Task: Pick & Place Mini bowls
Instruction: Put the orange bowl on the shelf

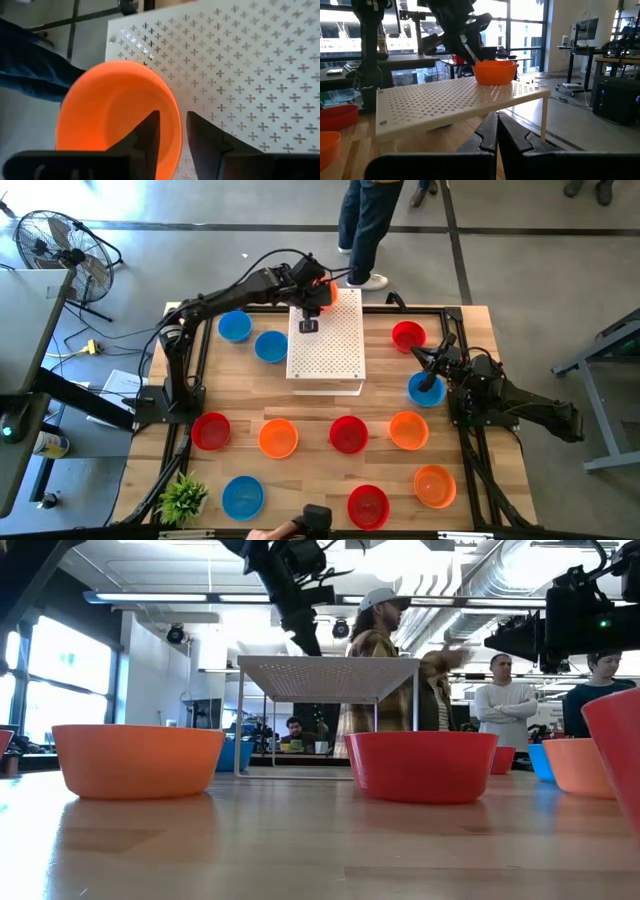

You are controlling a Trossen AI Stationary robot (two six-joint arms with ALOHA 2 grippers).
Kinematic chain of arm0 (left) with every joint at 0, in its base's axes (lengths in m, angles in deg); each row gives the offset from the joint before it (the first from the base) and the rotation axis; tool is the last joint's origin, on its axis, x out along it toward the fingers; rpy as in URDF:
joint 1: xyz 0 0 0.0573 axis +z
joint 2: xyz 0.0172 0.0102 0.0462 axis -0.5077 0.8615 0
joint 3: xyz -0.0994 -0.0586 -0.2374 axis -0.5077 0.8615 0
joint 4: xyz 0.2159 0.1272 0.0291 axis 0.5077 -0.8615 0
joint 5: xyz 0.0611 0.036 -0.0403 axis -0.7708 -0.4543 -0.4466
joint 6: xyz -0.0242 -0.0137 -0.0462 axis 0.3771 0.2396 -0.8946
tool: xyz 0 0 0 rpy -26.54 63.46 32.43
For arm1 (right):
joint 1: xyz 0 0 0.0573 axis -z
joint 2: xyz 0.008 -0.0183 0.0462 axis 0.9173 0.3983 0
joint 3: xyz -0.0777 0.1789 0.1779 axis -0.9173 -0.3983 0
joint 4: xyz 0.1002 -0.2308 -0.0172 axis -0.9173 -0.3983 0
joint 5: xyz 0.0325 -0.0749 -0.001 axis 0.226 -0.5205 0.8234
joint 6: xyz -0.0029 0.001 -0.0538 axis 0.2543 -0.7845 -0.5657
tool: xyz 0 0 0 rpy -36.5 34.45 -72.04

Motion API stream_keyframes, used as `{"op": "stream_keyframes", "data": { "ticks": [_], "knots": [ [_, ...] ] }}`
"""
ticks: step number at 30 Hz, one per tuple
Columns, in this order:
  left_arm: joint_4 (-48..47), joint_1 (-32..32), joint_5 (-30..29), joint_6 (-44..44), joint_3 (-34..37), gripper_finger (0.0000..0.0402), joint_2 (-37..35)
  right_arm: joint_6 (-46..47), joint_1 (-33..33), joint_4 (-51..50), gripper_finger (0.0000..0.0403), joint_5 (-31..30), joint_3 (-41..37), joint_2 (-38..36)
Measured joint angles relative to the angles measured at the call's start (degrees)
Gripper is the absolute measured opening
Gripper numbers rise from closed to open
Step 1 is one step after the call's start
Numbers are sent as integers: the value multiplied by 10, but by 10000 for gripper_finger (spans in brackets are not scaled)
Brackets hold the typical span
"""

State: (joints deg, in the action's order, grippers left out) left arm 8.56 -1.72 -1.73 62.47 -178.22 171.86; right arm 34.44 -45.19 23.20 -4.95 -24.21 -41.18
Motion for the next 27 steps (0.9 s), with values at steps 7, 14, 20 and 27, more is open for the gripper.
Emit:
{"op": "stream_keyframes", "data": {
  "ticks": [7, 14, 20, 27],
  "knots": [
    [-21, 0, 3, -4, -28, 108, 0, 0, 0, 12, 0, 0, 0, 0],
    [-30, 1, 66, -80, -59, 28, -5, 15, 0, 21, 0, 3, 0, 0],
    [29, 0, 96, -167, -24, 6, -38, 15, 0, 21, 0, 7, 0, 0],
    [219, -8, 69, -215, 123, 1, -104, 19, 0, 19, 0, -6, 4, 5]
  ]
}}
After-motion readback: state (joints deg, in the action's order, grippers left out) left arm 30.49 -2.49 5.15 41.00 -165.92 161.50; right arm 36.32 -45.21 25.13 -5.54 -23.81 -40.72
